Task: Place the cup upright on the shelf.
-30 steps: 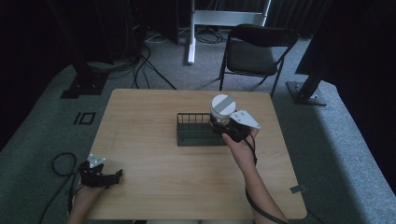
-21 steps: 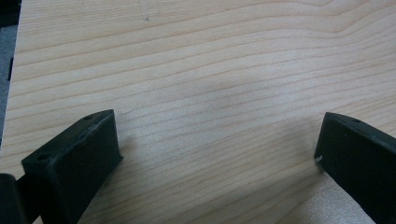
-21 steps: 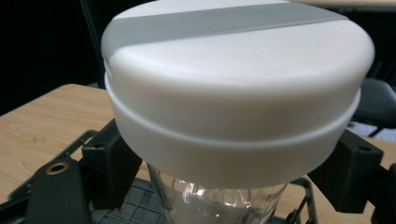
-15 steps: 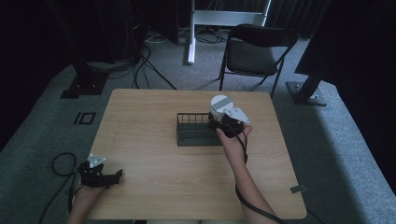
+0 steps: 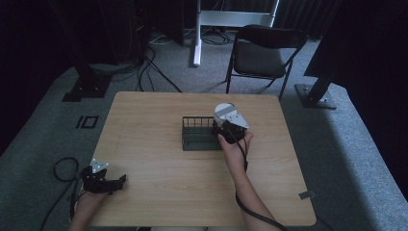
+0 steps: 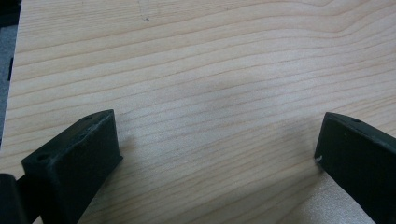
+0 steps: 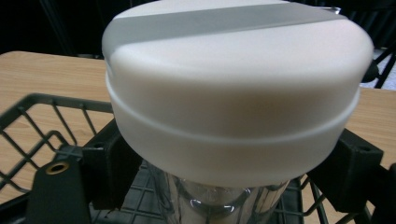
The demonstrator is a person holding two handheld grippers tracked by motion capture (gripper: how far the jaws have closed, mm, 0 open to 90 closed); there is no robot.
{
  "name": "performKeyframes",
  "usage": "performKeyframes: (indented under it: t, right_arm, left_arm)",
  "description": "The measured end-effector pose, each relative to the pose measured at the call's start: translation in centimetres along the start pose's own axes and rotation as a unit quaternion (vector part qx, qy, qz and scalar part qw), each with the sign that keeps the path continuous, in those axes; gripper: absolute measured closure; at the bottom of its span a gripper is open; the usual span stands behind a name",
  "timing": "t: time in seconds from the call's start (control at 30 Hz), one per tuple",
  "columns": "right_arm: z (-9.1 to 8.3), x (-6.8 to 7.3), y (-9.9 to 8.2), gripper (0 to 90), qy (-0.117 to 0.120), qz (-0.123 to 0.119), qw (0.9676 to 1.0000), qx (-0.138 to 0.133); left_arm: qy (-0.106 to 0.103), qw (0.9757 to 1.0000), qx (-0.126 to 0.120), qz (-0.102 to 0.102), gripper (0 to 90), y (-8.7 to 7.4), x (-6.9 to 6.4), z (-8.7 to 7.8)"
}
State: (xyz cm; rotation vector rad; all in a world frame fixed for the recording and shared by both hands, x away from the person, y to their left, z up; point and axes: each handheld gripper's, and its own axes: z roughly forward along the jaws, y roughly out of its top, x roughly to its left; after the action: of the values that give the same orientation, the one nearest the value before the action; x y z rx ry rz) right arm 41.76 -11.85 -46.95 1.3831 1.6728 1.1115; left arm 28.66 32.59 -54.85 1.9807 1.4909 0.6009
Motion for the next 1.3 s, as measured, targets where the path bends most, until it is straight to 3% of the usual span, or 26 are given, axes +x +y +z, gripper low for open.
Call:
performKeyframes:
  t: [0.43,0.73,1.07,1.3]
  right_arm:
    - [0.9,0.3,-0.5,18.3,-0.003,-0.015,0.9996,0.022]
    - [0.9,0.6,-0.8,18.3,-0.006,-0.024,0.9996,0.017]
    - [0.4,0.6,-1.3,18.1,0.000,-0.006,0.9999,0.008]
    - [0.3,0.6,-1.7,17.8,0.004,-0.013,0.9999,-0.001]
  left_arm:
    - [0.000,1.0000,0.000,0.000,0.1,0.0,0.0,0.0]
    - [0.000,1.0000,0.000,0.000,0.1,0.0,0.0,0.0]
    - [0.000,1.0000,0.000,0.000,0.1,0.0,0.0,0.0]
    - [0.000,1.0000,0.000,0.000,0.1,0.0,0.0,0.0]
